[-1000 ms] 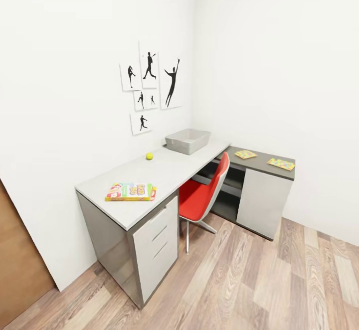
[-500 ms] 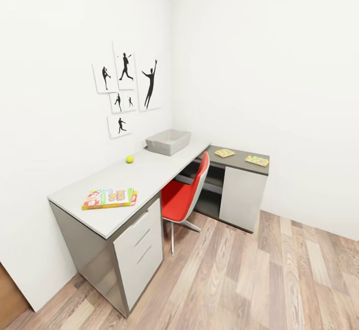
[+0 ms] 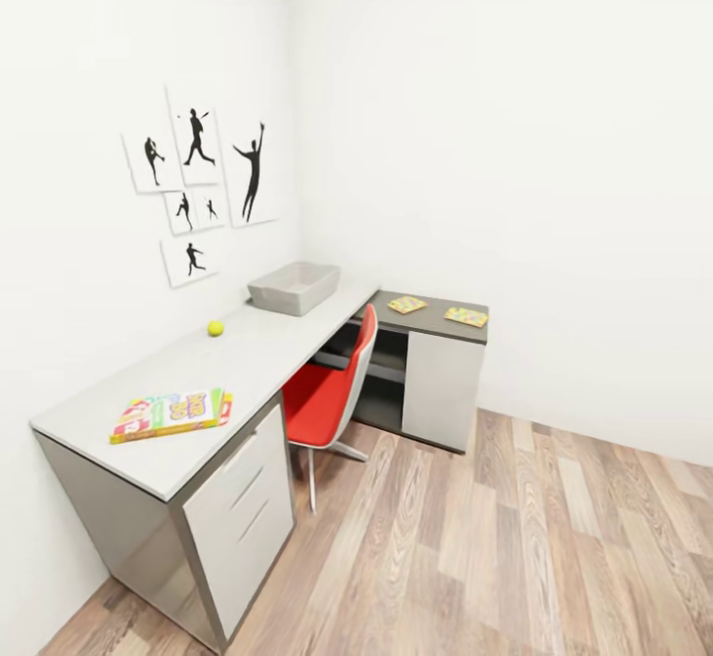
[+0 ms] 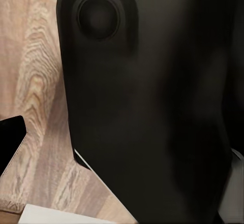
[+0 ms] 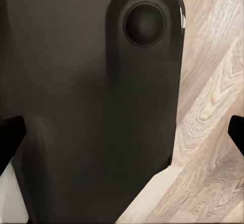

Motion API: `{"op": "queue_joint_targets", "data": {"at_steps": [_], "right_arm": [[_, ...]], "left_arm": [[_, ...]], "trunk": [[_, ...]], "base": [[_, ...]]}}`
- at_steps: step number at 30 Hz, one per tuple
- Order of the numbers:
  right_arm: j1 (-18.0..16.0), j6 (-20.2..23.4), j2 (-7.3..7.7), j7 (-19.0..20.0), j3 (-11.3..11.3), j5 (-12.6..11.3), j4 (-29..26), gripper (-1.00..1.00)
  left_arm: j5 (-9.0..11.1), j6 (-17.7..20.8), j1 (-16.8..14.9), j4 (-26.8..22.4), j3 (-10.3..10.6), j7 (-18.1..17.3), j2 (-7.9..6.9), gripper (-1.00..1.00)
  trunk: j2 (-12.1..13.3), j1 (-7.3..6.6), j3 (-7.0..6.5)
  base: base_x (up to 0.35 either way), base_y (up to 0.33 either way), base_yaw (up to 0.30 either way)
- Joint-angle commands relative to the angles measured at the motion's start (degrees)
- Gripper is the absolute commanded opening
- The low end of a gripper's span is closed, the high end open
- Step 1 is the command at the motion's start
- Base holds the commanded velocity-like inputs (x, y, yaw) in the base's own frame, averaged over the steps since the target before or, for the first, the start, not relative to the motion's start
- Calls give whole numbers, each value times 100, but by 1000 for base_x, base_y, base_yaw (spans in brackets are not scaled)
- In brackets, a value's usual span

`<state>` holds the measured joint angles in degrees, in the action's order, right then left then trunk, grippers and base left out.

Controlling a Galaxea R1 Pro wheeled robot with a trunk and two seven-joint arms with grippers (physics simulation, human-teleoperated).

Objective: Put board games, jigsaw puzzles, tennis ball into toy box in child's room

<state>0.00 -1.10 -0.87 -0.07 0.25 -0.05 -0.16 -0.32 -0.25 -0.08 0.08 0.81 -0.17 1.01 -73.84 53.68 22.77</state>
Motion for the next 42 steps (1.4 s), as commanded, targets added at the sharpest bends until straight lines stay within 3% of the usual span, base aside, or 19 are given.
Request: {"op": "queue_joint_targets", "data": {"at_steps": [1, 15, 26, 42], "right_arm": [[0, -12, -1, -1, 2, -1, -1, 100], [9, -64, 16, -2, 2, -3, -1, 100], [17, -499, 170, -2, 2, -12, -1, 100], [26, -605, 192, -2, 0, -49, -1, 100]], "left_arm": [[-3, -2, -1, 1, 7, -2, -1, 100], [-5, -35, -1, 1, 9, -1, -81, 100], [-3, -421, -1, 8, 19, -1, -202, 100], [0, -711, 6, 53, 23, 7, -388, 100]], "trunk": [[39, -23, -15], [601, -330, -266], [1042, -572, -464], [1684, -923, -751]], "base": [[0, 0, -262], [0, 0, -262], [0, 0, -262], [0, 0, -262]]}}
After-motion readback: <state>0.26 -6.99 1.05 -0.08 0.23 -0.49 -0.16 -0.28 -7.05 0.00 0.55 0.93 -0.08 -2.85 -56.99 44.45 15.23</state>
